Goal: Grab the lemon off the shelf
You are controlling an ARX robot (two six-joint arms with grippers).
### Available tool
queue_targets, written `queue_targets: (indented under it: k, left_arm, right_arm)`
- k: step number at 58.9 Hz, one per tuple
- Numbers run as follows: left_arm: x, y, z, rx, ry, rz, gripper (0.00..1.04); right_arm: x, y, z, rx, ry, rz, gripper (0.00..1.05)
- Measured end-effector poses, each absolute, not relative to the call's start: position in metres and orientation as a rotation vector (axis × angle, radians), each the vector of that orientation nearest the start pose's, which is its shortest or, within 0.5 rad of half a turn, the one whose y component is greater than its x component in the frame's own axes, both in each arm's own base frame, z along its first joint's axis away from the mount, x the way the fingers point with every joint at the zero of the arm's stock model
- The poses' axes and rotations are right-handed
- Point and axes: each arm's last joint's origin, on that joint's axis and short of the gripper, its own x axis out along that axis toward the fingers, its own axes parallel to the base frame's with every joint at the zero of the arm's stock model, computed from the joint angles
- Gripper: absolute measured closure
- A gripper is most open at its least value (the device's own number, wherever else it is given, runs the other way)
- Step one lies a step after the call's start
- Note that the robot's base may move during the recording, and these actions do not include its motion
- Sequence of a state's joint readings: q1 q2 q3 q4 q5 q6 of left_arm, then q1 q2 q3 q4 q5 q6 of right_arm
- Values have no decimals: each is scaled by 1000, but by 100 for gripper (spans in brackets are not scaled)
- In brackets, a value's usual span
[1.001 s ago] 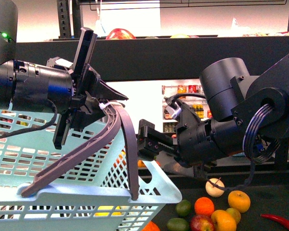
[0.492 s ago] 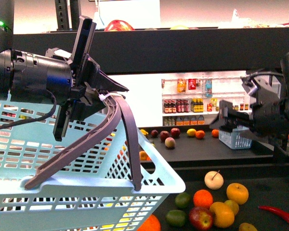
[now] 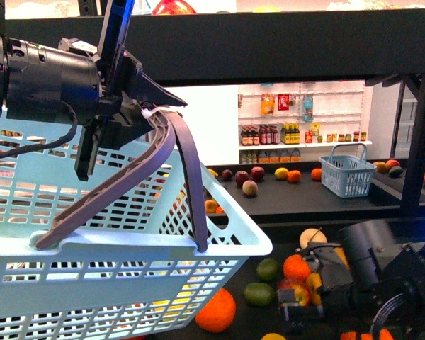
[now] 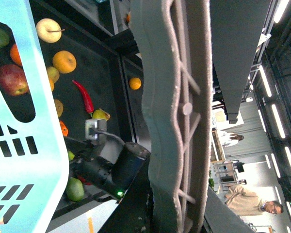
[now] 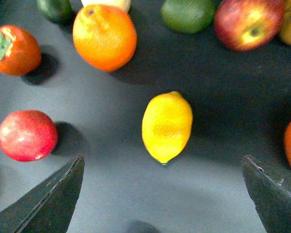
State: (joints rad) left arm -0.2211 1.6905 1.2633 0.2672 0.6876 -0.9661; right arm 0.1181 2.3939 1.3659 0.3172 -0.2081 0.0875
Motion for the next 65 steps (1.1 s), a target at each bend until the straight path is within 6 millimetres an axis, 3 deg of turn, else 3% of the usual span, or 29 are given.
queue_targets:
  k: [8,16,40,65]
  left_arm:
    - [375,-103,304,-932,587,-758,95]
    - [375,-103,304,-932,587,-758,95]
    - [375,-103,304,-932,587,-758,95]
    - [375,-103,304,-932,587,-758,95]
  right_arm:
    - [466,85,13,70,766,293,7]
    - [480,96,-7,5,781,248,7]
    - [516,107,-41,-83,819,174,7]
    - [533,113,-70,-110,878,145,7]
